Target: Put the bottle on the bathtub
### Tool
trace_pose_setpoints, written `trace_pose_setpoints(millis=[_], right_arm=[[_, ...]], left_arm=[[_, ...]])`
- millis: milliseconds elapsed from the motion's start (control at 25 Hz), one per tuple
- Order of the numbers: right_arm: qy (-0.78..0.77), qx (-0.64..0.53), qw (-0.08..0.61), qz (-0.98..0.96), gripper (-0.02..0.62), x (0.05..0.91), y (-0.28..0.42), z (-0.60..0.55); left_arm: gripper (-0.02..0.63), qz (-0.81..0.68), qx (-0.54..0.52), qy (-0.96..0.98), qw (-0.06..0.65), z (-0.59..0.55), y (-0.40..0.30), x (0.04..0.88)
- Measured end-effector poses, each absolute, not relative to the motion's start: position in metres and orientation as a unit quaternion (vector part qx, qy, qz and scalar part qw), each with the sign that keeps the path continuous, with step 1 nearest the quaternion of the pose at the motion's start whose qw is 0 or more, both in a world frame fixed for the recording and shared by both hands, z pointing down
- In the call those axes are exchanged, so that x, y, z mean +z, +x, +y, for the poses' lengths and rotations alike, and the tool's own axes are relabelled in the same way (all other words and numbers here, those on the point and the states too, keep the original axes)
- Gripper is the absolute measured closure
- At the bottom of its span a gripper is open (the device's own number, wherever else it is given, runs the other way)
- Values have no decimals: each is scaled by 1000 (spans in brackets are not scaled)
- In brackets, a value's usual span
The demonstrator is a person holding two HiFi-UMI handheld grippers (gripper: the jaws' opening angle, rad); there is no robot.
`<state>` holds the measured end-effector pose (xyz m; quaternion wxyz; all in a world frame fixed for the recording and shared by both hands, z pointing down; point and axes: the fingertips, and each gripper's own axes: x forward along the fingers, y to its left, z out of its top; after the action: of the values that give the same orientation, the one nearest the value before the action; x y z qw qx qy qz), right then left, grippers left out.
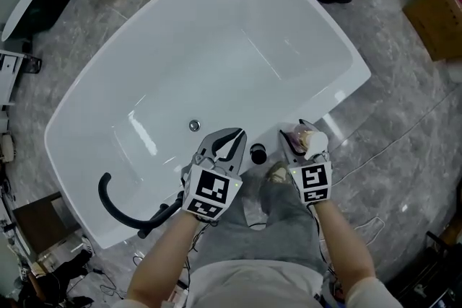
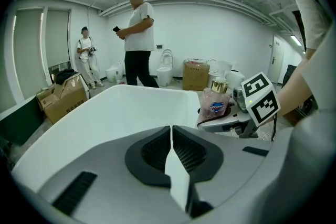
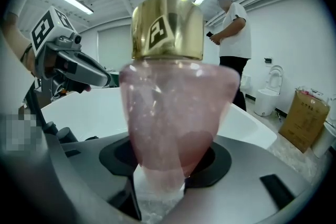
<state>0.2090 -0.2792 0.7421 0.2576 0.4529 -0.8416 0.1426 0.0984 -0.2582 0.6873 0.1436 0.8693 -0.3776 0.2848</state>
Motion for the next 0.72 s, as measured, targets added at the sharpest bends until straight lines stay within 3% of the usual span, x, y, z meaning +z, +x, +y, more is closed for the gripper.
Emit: trace_pose_setpoints(millis=[320,480,720], right_arm=[[448,164,280,-833,336,746,209,-275],[447,181,286,-828,268,742,211,-275],[428,207,296,-829,219,719,217,-267]], left_arm=[[577,-363,297,871,148,-254,105,681],[577,-356,301,872,147,-254,106,673],[577,-338,300,881,138,-249,111,647]])
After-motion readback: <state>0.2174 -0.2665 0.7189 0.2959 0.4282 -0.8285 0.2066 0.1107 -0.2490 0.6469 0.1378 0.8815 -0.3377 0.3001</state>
